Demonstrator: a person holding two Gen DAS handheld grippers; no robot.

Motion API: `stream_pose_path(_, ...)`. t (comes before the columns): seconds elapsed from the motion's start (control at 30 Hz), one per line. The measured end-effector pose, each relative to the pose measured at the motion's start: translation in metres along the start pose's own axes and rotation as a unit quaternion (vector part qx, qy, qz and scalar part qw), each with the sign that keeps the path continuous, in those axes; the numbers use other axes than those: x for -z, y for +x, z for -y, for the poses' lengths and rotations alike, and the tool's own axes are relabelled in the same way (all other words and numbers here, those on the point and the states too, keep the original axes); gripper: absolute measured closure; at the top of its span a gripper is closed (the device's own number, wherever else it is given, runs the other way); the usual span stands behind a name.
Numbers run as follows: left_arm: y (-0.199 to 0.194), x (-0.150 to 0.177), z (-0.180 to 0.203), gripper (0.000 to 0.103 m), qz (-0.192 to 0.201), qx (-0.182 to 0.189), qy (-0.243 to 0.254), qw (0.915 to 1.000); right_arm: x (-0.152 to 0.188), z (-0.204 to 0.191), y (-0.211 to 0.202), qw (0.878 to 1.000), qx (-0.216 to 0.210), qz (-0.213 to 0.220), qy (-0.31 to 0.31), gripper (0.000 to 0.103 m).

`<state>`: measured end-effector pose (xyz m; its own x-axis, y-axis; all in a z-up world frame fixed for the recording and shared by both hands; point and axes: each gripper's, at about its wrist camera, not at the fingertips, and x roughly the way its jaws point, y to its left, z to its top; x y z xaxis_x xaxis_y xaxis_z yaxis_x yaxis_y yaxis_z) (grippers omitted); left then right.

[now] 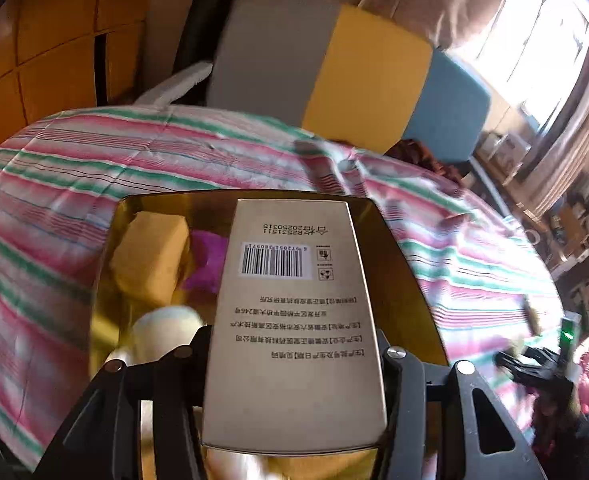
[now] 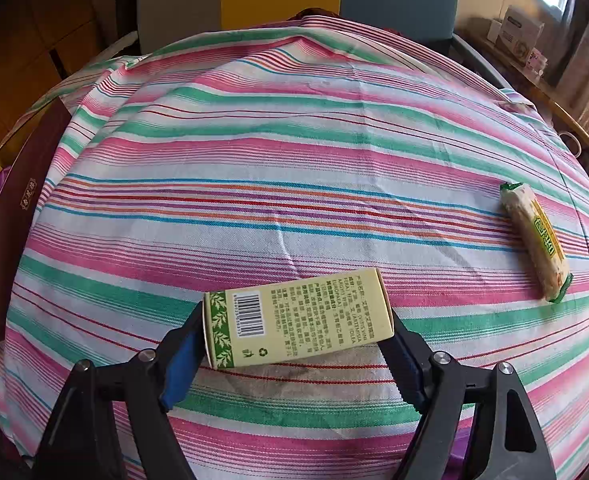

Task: Organize objects
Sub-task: 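Carry the cream box into the gold tray and open the left gripper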

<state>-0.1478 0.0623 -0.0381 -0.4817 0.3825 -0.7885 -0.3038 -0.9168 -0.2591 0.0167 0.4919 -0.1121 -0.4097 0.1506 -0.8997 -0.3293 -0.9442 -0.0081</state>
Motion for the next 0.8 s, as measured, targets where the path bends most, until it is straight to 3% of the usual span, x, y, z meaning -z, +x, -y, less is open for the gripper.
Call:
stream_pose_path(0.13, 0.048, -0.016, 0.002, 0.052, -0.042, -0.004, 0.01, 0.9991, 0.0, 0.0, 0.0, 1.0, 0.0, 0.0, -0.003, 0.022)
stream_pose_path(0.23, 0.075, -0.019, 0.004, 0.052, -0.064, -0.032, 0.018, 0.9973, 0.001, 0.0, 0.0, 1.0, 0.001, 0.0, -0.005, 0.022)
stream_pose_path(0.33, 0.083, -0.02, 0.001, 0.045, -0.064, -0.037, 0.017, 0.9971, 0.001, -0.001, 0.0, 1.0, 0.001, 0.001, -0.005, 0.022)
stream_pose_path(0.37, 0.08, -0.02, 0.002, 0.037, -0.057, -0.04, 0.028, 0.9972, 0.001, -0.001, 0.0, 1.0, 0.001, 0.001, -0.005, 0.021)
stream_pose_path(0.43, 0.072, -0.019, 0.002, 0.033, -0.049, -0.047, 0.031, 0.9972, 0.001, -0.002, 0.0, 1.0, 0.001, 0.001, -0.006, 0.021)
stream_pose_path(0.5, 0.06, -0.019, 0.003, 0.033, -0.039, -0.042, 0.033, 0.9978, 0.0, -0.003, 0.001, 1.0, 0.001, 0.001, -0.006, 0.021)
stream_pose_path(0.57, 0.044, -0.014, 0.008, 0.033, -0.02, -0.061, 0.047, 0.9968, 0.0, -0.004, 0.001, 1.0, 0.002, 0.001, -0.006, 0.02)
stream_pose_path(0.8, -0.022, 0.032, 0.027, 0.033, 0.046, -0.082, 0.079, 0.9925, 0.0, -0.007, 0.001, 1.0, 0.007, 0.005, -0.01, 0.021)
